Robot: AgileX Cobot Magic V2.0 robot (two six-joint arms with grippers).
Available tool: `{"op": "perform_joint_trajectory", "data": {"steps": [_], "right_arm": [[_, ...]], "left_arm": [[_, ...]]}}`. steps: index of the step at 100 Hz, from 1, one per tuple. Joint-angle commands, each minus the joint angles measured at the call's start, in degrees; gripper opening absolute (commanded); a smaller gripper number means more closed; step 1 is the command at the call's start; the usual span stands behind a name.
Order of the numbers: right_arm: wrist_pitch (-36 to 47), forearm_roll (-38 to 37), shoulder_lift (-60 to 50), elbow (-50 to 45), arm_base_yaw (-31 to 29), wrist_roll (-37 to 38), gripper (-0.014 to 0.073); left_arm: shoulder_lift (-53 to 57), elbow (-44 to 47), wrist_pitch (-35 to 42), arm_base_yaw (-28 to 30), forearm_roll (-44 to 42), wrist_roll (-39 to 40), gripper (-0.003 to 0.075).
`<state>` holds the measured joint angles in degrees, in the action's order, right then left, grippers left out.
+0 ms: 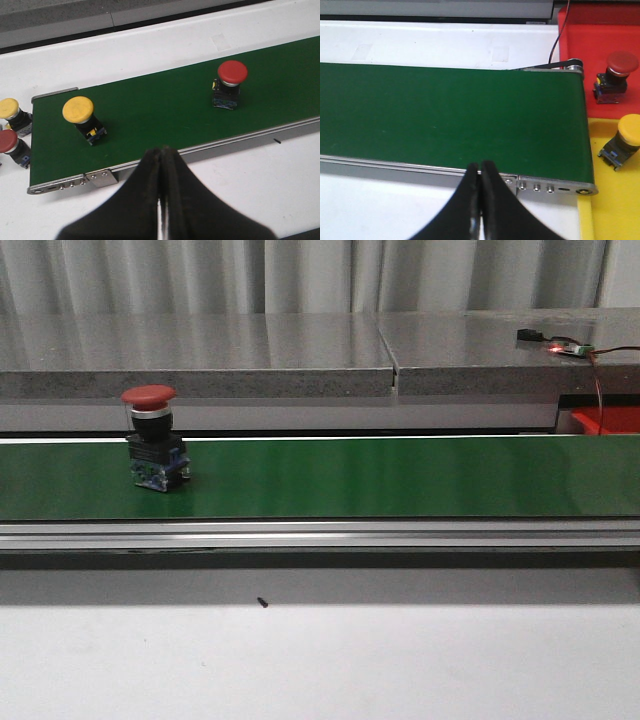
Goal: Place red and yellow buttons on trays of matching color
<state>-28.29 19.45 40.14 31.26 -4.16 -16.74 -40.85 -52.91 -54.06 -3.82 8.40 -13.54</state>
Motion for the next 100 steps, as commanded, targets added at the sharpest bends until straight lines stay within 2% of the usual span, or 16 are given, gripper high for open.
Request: {"op": "perform_joint_trajectory", "data": {"steps": [1, 27, 51, 89, 100], "right_arm": [[2.7, 0.9, -0.3, 1.5, 0.1, -0.5, -0.0067], [1.7, 0.9, -0.2, 1.7, 0.1, -0.5, -0.0067], [1.0, 0.9, 1.0, 4.3, 0.3, -1.0, -0.0067], [-2.6, 0.8, 13.4, 14.7, 9.3, -1.5, -0.0067], [-3.4, 0.8, 17.8, 17.7, 13.0, -1.9, -0.0044]], "left_arm": [[3.7, 1.3, 3.9, -0.4, 1.3, 0.7, -0.0019], [14.0, 7.9, 3.4, -0.4, 1.4, 0.8, -0.0019], [15.9, 8.4, 3.5, -0.4, 1.4, 0.8, -0.0019], [15.9, 8.4, 3.5, -0.4, 1.4, 0.8, -0.0019], [15.9, 8.4, 3.5, -0.4, 1.4, 0.8, -0.0019]]}}
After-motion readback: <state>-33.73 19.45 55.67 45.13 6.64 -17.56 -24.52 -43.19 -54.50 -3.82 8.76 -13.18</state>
